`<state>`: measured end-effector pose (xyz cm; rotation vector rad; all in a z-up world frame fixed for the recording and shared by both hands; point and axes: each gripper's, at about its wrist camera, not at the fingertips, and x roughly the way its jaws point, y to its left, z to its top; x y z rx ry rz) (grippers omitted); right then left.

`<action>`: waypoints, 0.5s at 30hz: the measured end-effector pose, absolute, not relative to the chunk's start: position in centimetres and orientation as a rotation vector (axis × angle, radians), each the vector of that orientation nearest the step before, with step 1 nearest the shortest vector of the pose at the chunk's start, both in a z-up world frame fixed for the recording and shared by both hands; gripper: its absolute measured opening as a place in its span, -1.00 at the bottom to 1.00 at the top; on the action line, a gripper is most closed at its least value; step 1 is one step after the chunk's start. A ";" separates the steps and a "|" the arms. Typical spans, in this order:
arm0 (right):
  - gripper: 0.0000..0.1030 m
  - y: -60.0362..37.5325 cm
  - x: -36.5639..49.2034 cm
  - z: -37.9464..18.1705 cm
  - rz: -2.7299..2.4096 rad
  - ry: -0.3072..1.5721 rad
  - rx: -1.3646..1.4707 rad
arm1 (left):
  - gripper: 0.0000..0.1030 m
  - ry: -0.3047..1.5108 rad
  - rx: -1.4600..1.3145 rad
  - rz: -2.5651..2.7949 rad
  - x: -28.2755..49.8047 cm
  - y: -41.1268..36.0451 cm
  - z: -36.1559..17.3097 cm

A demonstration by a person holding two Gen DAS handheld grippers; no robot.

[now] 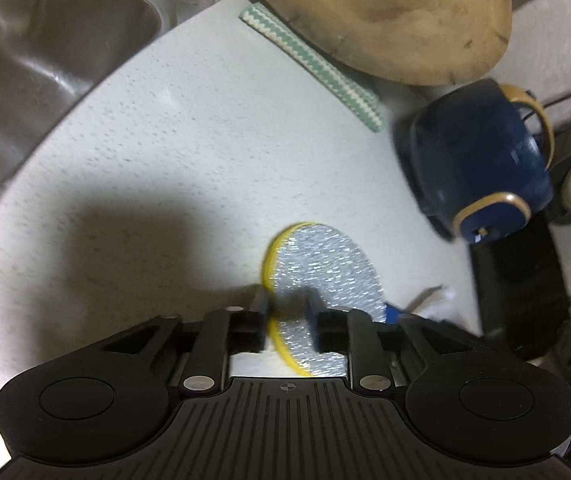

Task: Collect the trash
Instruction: 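Tilt the left gripper to pinch the scrubber pad's yellow rim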

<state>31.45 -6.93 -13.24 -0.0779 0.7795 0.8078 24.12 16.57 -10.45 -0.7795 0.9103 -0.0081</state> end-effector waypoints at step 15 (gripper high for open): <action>-0.03 -8.5 31.8 -13.4 0.845 0.787 -0.037 | -0.24 0.860 -0.756 -0.125 24.0 13.9 -6.6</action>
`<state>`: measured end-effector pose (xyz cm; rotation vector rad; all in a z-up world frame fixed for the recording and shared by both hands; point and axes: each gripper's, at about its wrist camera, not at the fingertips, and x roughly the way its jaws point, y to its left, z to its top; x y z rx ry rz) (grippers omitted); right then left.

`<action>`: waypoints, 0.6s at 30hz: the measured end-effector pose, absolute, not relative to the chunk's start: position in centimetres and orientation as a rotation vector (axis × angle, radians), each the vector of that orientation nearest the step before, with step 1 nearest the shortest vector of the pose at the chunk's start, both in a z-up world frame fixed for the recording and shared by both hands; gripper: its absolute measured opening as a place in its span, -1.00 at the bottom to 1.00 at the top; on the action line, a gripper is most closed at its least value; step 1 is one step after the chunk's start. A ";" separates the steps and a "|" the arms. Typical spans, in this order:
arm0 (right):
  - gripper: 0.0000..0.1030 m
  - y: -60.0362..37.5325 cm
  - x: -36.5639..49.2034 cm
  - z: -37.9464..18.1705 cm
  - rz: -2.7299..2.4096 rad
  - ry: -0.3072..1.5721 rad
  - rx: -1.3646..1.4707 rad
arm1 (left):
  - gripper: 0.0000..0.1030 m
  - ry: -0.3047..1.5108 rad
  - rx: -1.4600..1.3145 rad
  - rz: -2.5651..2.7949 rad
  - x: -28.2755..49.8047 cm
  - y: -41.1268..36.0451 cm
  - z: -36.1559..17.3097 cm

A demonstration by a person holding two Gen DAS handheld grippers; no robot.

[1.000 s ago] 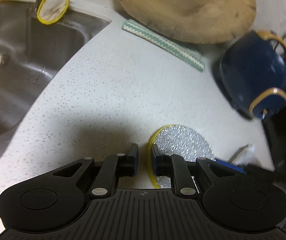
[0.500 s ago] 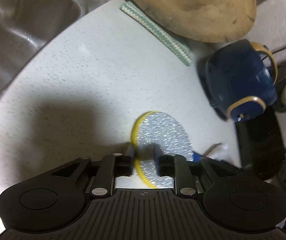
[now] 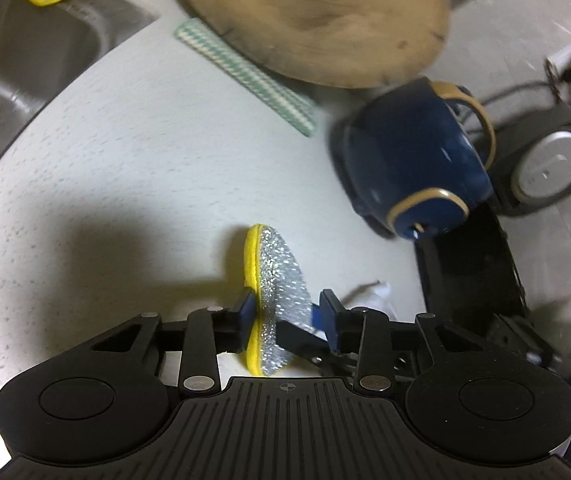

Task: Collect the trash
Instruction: 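Tilt the left gripper to pinch the scrubber pad's yellow rim, then lift the scrubber pad with the left gripper while the right moves off the tissue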

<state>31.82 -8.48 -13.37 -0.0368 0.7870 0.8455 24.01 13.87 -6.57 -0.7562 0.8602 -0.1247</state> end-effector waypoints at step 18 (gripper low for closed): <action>-0.03 -10.7 31.7 -13.3 0.830 0.783 -0.035 | -0.64 0.970 -0.377 0.036 26.4 8.7 -6.0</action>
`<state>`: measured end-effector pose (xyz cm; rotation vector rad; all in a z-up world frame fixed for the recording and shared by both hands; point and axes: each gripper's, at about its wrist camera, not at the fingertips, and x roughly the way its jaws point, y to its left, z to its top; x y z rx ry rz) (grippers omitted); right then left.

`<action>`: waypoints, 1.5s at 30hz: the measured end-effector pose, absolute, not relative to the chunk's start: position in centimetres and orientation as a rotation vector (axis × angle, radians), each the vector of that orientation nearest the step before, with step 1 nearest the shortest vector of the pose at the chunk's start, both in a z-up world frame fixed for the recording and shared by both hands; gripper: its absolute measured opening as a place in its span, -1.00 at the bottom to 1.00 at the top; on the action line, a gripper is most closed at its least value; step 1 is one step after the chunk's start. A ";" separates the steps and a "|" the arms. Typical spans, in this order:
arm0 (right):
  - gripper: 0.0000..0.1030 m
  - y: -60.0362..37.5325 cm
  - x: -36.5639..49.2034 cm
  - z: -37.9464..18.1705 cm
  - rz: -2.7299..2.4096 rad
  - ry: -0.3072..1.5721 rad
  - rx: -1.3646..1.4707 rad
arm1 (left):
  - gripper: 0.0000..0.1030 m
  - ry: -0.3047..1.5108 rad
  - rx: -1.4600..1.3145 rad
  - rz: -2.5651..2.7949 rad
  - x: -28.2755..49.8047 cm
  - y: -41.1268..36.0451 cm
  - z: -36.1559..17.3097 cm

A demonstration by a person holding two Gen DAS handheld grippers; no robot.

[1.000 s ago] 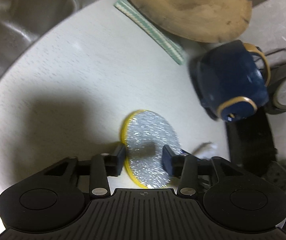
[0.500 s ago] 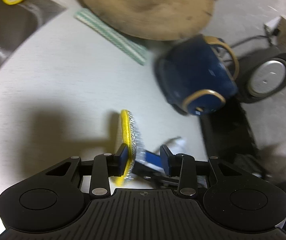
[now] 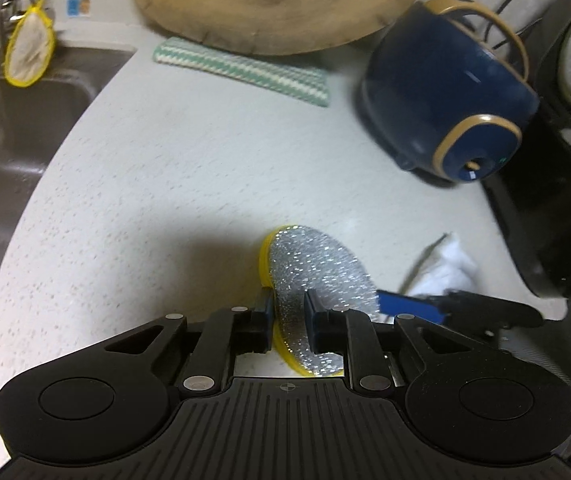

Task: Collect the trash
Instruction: 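Lift the scrubber pad with the left gripper while the right moves off the tissue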

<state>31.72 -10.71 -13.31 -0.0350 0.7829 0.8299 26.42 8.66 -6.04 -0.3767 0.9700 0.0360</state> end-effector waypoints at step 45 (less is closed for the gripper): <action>0.72 -16.7 31.6 -12.5 0.514 0.641 -0.128 | -0.79 0.751 -0.357 0.015 23.1 9.0 -3.7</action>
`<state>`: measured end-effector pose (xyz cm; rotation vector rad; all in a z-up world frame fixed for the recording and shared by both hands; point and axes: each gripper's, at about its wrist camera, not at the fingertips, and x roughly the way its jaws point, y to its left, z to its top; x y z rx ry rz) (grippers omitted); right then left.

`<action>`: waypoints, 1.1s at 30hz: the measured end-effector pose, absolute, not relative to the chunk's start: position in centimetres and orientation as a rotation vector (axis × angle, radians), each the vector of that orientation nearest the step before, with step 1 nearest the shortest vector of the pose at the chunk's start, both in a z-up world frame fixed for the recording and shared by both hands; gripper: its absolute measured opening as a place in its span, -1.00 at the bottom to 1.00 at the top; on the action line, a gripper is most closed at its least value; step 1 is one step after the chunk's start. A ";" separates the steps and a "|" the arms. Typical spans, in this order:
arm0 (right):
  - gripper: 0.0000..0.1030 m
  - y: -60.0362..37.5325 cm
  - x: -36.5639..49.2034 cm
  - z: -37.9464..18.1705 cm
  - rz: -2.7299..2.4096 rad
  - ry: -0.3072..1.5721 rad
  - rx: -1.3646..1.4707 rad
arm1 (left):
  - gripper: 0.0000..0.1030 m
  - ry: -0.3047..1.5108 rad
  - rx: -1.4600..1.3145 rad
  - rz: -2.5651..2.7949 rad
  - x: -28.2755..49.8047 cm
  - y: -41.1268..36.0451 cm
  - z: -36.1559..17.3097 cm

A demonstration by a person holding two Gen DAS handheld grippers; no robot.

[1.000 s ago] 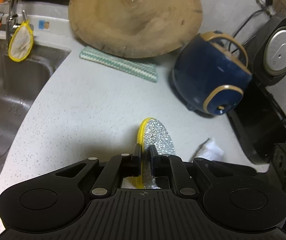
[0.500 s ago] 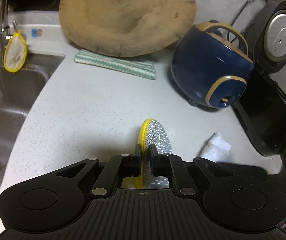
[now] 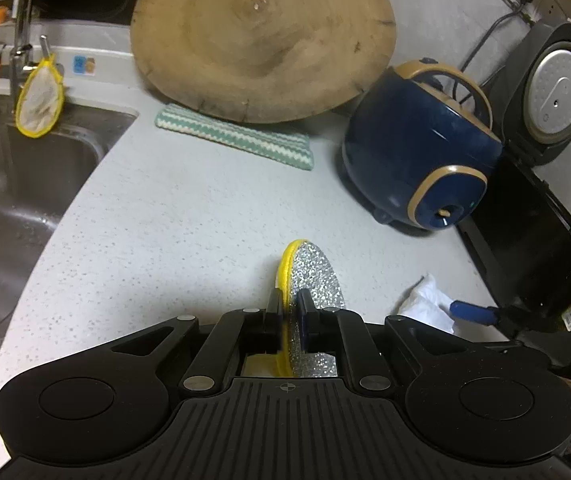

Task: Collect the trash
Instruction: 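Lift the scrubber pad with the left gripper while the right moves off the tissue, then close the right gripper on the white tissue and lift it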

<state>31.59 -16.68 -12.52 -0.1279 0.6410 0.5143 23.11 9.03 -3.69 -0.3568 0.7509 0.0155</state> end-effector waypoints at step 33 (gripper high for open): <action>0.51 -10.0 17.1 -8.9 0.359 0.643 -0.133 | -0.79 0.607 -0.533 -0.091 6.2 22.0 -2.8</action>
